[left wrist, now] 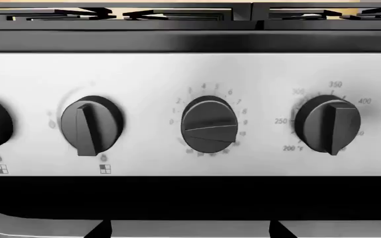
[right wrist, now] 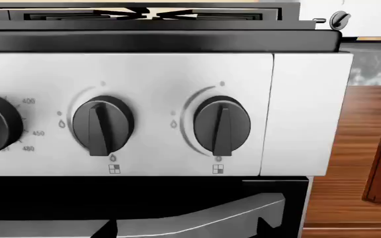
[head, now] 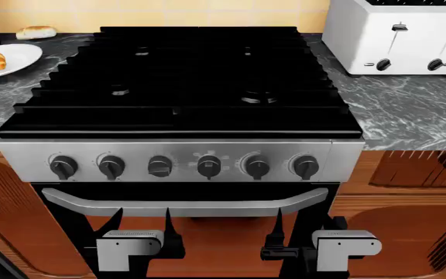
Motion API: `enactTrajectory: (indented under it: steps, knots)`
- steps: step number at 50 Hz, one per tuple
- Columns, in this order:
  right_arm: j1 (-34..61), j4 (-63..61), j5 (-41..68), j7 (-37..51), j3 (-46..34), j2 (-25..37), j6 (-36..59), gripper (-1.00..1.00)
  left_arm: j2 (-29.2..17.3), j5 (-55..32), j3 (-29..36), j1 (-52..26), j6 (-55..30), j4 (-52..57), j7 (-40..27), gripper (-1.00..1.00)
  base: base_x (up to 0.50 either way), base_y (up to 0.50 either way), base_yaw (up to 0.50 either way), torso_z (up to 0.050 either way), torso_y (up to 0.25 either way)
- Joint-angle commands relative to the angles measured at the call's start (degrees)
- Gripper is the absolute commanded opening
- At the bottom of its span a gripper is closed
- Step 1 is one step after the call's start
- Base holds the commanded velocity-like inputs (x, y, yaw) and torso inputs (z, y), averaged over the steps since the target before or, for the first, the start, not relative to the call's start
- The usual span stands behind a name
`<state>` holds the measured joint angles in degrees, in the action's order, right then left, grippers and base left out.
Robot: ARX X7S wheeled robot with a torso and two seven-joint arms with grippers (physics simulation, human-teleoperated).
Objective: From the different types of pastries on the counter, select a croissant and place it on the cutting board. Then retrieve a jar of jam from the cabinet and place it alongside the croissant on the cutting board.
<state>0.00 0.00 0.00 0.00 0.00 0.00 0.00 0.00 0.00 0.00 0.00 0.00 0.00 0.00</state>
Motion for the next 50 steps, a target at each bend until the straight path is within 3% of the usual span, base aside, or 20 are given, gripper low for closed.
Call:
enactTrajectory:
  steps: [1,9,15,22,50]
  knots:
    - [0.2,0.4,2.2,0.0,-0.8,1.1,1.0,1.0,-0.8,-1.3,0.8,-0.1,-0.7,0.4,-1.2,1.0,0.0,0.0,0.0,0.0,0.0]
    - [1.6,3.2,2.3,1.1,-2.5,2.7,-0.1,1.0,-2.6,-3.1,2.8,-1.3,-3.1,-0.3,-2.2,1.0,-0.02,0.01,0.0,0.0,0.0]
    - [1.5,2.3,0.7,3.0,-3.8,3.4,-0.6,1.0,-3.3,-3.6,3.7,-1.3,-3.0,-0.4,-2.5,1.0,-0.47,0.37,0.0,0.0,0.0]
    - [0.6,0.8,-0.7,4.8,-5.0,4.0,-1.6,1.0,-4.2,-5.2,4.0,-1.2,-4.0,0.5,-2.4,1.0,-0.29,0.47,0.0,0.0,0.0]
    - [0.8,1.2,-1.4,8.4,-7.7,5.9,-2.1,1.0,-6.0,-8.0,5.4,-1.8,-4.5,0.8,-4.2,1.0,0.0,0.5,0.0,0.0,0.0]
